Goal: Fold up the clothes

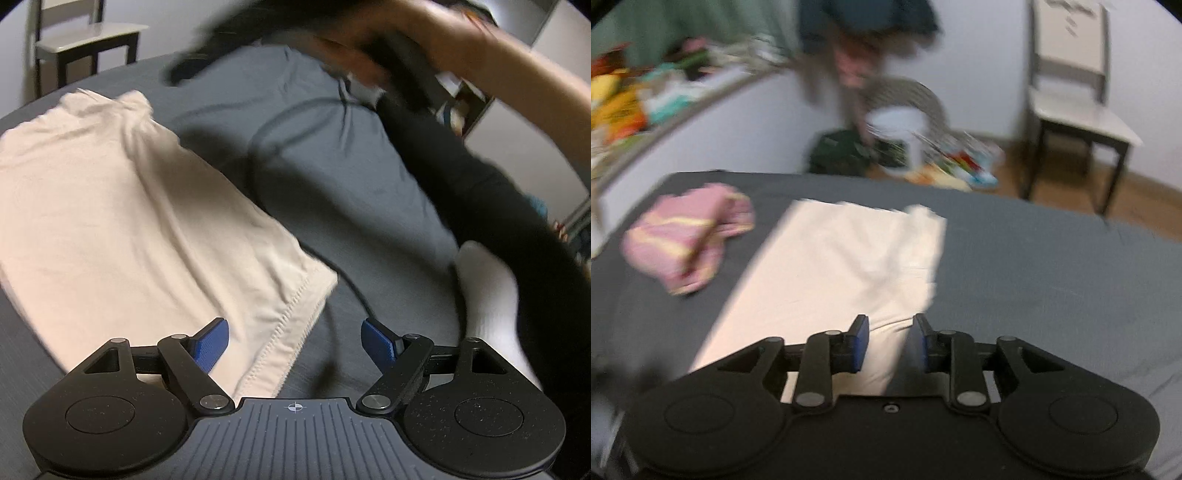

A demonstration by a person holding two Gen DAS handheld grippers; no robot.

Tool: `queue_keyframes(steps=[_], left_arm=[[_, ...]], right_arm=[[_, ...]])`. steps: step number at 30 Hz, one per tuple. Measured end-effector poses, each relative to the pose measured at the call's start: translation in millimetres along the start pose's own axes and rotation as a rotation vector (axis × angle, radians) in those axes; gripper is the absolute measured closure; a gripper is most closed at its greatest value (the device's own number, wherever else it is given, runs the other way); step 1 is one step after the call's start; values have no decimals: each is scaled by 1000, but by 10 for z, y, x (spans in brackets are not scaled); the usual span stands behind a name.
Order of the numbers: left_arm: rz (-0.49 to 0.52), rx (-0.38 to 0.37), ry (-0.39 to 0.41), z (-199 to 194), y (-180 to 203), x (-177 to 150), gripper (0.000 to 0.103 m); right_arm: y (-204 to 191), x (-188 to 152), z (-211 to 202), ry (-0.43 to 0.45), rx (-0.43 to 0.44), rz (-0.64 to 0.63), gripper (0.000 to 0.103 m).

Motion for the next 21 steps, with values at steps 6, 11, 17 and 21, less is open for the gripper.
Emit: queue_keyframes(steps=[6,11,17,21], left_arm=[[-270,162,240,-519,-646,216,23],[-564,267,398,-741,-1218,253,23],[-651,358,469,-683,-1584,315,24],[-682,369,437,-597,-1655,193,24]], right_arm=[[-352,-497,-791,-67,38,-137,66],[-653,-856,-1056,-124,49,-192,66],[-1225,-957,-625,-22,30,-312,66],[-1801,-1105,-93,-14,58,-547,73]])
Point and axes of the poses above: each gripper's, at about its wrist camera, not at the fingertips, and z roughly the way its jaws point, y to its right, x to its top, the point moved 10 cm from there along z, roughly the way its jaws point, and after that the axes turned 6 degrees about x, right-handed, at the moved point
